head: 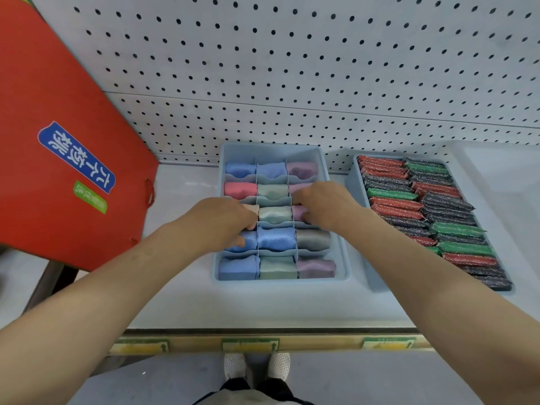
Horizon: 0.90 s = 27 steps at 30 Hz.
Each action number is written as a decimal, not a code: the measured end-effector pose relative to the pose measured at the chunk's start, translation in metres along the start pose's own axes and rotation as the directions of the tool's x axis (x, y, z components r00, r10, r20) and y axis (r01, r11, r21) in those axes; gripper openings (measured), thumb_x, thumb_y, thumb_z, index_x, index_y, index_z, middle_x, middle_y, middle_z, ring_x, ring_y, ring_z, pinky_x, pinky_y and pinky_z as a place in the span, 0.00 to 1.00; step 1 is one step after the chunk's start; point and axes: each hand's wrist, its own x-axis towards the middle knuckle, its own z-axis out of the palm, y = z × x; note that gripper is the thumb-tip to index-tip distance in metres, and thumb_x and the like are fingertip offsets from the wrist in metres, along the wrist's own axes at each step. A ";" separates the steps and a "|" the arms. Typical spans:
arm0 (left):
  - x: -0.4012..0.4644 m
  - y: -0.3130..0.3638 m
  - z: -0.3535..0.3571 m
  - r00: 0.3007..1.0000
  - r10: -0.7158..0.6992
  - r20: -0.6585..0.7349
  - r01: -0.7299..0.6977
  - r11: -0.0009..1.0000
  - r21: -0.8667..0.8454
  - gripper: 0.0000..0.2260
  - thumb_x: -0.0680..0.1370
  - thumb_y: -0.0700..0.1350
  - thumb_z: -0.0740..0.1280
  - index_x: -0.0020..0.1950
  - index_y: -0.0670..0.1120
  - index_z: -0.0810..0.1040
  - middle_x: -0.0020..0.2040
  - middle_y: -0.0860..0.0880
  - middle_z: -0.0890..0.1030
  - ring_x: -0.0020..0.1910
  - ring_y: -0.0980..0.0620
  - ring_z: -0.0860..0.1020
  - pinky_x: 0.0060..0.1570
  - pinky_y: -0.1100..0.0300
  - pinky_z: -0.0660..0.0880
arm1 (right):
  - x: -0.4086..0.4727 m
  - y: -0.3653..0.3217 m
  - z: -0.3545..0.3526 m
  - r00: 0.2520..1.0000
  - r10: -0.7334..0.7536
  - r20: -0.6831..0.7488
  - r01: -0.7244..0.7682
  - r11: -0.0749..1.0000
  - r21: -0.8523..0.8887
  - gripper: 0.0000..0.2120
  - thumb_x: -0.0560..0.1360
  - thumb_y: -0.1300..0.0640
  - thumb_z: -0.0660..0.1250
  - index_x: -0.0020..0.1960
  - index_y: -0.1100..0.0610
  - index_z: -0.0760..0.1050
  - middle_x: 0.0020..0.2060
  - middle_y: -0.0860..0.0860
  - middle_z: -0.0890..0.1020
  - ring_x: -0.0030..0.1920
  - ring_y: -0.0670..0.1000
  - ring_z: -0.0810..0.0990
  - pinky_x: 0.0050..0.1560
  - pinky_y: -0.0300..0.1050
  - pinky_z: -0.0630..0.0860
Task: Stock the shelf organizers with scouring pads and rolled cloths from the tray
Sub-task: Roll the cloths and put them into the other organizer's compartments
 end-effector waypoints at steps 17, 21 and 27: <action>-0.004 0.018 0.010 0.994 -0.035 -0.100 0.040 0.998 0.042 0.11 0.77 0.47 0.64 0.58 0.51 0.76 0.59 0.55 0.76 0.54 0.49 0.77 0.38 0.59 0.64 | -0.025 -0.061 0.013 0.976 -0.172 -0.134 0.195 0.964 0.179 0.12 0.76 0.55 0.63 0.58 0.51 0.77 0.52 0.50 0.83 0.53 0.55 0.81 0.42 0.48 0.73; -0.006 0.023 0.008 0.991 -0.042 -0.124 0.051 0.996 0.069 0.10 0.78 0.46 0.63 0.59 0.51 0.74 0.58 0.54 0.77 0.54 0.49 0.78 0.38 0.58 0.64 | -0.027 -0.062 0.010 0.982 -0.165 -0.092 0.176 0.976 0.128 0.11 0.76 0.55 0.61 0.55 0.51 0.78 0.50 0.51 0.83 0.51 0.55 0.81 0.38 0.44 0.65; -0.005 0.015 0.007 0.992 -0.077 -0.097 0.074 0.997 -0.038 0.06 0.77 0.49 0.66 0.51 0.50 0.73 0.50 0.51 0.78 0.48 0.47 0.76 0.37 0.58 0.67 | -0.028 -0.041 -0.003 0.996 -0.085 -0.033 0.090 0.856 0.510 0.10 0.74 0.51 0.67 0.54 0.50 0.80 0.49 0.47 0.84 0.51 0.51 0.81 0.50 0.48 0.78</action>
